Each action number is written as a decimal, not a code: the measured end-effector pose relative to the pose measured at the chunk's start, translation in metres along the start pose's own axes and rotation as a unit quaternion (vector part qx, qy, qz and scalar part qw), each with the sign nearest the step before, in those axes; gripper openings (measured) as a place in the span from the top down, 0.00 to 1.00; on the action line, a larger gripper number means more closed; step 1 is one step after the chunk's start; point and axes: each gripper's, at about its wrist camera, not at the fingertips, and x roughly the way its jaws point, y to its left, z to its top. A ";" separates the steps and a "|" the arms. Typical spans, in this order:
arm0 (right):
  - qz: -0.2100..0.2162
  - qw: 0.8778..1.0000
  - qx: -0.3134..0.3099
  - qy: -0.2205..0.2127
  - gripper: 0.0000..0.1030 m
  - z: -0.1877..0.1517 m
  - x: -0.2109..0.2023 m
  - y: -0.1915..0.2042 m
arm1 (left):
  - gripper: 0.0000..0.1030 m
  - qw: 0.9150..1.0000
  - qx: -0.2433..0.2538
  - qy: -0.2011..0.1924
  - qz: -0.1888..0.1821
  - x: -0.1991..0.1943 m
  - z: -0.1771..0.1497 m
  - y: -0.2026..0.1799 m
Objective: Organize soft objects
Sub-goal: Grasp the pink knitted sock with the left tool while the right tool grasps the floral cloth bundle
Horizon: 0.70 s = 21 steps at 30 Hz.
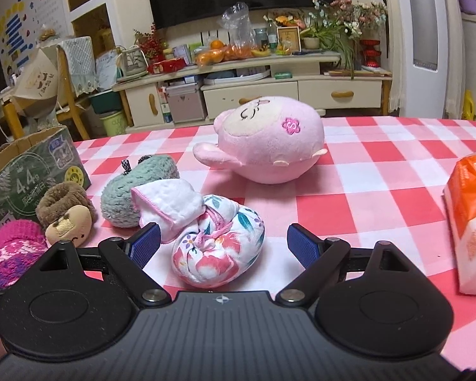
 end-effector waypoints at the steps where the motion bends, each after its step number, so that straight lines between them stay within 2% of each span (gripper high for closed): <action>1: 0.000 1.000 0.000 0.003 0.00 0.001 0.004 -0.001 | 0.01 1.000 -0.001 0.003 0.001 0.003 0.001 -0.001; 9: 0.020 0.999 0.010 0.023 0.00 0.002 0.022 -0.007 | 0.01 1.000 0.024 0.016 0.011 0.019 0.009 -0.010; 12: 0.012 1.000 0.008 0.025 0.00 0.002 0.024 -0.007 | 0.04 0.999 0.038 0.019 0.010 0.023 0.011 -0.012; 15: 0.016 0.999 0.014 0.025 0.00 0.003 0.024 -0.009 | 0.14 0.998 0.048 0.028 0.014 0.027 0.012 -0.011; 17: 0.018 0.999 0.016 0.025 0.00 0.003 0.023 -0.009 | 0.25 0.998 0.045 0.040 0.021 0.032 0.012 -0.008; 19: 0.020 0.999 0.013 0.025 0.02 0.002 0.024 -0.008 | 0.28 0.998 0.033 0.053 0.016 0.036 0.012 -0.004; 21: 0.024 0.999 0.011 0.023 0.08 0.002 0.024 -0.006 | 0.29 0.998 0.031 0.052 0.013 0.036 0.012 -0.003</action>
